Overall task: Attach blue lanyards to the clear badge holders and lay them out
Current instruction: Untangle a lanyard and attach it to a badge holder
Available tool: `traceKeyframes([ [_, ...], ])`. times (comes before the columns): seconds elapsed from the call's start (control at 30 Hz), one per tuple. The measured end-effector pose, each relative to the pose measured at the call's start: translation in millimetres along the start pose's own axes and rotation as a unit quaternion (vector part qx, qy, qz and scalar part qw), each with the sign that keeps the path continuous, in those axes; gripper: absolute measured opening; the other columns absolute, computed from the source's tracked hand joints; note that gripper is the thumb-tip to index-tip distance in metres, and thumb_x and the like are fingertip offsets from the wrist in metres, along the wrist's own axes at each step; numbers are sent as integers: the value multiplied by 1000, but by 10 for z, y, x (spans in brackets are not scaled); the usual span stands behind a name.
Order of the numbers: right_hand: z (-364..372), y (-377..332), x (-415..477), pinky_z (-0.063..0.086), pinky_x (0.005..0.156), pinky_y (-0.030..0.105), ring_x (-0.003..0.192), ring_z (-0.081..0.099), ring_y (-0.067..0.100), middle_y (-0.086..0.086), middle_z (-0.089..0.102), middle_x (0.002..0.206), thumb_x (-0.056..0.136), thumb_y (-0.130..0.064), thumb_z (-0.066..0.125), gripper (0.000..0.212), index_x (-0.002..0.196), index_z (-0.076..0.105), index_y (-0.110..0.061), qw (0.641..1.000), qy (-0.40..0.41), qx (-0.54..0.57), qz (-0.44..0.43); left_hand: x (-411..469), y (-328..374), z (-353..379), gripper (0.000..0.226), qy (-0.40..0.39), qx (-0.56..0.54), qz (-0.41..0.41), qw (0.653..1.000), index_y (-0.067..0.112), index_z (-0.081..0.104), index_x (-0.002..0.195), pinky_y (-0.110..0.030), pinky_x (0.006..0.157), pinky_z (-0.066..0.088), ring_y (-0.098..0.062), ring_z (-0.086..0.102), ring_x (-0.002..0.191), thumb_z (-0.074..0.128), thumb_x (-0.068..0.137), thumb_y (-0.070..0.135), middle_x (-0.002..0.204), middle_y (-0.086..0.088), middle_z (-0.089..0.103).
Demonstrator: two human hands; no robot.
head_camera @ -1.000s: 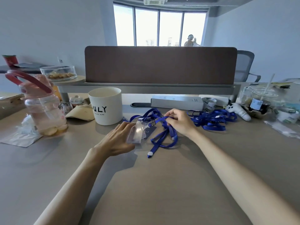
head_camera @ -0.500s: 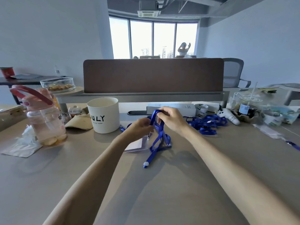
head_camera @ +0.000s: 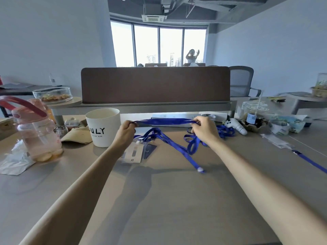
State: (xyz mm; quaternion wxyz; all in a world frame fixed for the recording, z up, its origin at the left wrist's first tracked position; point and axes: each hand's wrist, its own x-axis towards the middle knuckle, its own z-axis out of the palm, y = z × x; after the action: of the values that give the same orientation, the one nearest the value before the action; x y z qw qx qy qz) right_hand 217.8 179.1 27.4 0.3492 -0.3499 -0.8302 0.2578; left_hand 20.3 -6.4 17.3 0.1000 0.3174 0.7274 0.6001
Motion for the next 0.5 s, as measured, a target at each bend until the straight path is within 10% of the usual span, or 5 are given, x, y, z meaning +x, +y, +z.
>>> traceKeyframes([
  [0.17,-138,-66,-62,46,55,20,51,54,12,4,61,63,100,-13,38,26,101,63,-4,980,-36,192,43,-124,-95,112,31,-34,118,32,992,13,59,85,-32,64,32,-20,44,72,33,100,20,74,-1,50],
  [0.5,-207,134,-267,37,56,28,71,57,19,-1,62,81,81,-27,74,29,105,62,-17,947,-270,-174,9,-360,-316,219,27,-61,297,86,949,5,56,85,-30,61,32,-22,47,71,37,99,18,79,-5,56],
])
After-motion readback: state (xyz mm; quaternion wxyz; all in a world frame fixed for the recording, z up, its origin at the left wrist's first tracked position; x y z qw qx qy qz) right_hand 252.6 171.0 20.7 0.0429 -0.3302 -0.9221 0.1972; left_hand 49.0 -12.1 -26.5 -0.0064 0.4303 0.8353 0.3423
